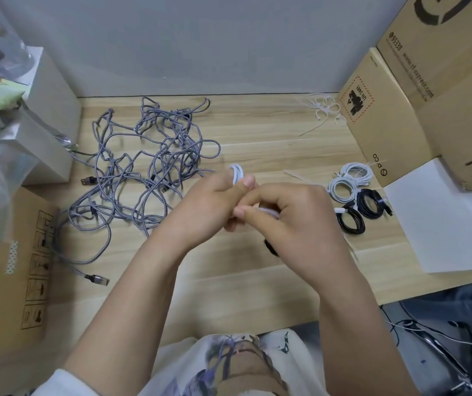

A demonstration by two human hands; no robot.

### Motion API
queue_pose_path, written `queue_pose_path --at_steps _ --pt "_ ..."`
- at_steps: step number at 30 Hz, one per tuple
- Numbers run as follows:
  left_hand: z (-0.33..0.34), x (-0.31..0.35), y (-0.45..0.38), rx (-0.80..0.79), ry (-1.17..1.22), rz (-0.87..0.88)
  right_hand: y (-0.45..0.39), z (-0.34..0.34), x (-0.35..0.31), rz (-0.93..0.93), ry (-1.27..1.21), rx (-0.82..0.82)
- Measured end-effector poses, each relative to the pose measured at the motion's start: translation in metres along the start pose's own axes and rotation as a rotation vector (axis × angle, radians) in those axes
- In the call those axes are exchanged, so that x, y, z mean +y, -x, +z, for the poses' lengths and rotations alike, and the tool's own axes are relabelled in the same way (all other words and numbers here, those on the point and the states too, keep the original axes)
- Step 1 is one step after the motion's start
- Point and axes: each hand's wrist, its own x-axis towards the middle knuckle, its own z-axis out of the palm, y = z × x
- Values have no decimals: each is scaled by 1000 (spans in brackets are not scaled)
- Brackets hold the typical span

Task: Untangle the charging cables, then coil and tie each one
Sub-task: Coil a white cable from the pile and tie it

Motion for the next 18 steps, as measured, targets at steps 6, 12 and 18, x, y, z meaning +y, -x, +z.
queue_pose_path --at_steps 6,12,18 --pt "4 10 6 -167 74 -1 -8 1 5 21 -257 64" --pt "-4 21 11 -312 176 6 -13 4 14 22 -203 43" --pt "-7 33 11 -452 231 93 -12 4 5 -190 -314 210"
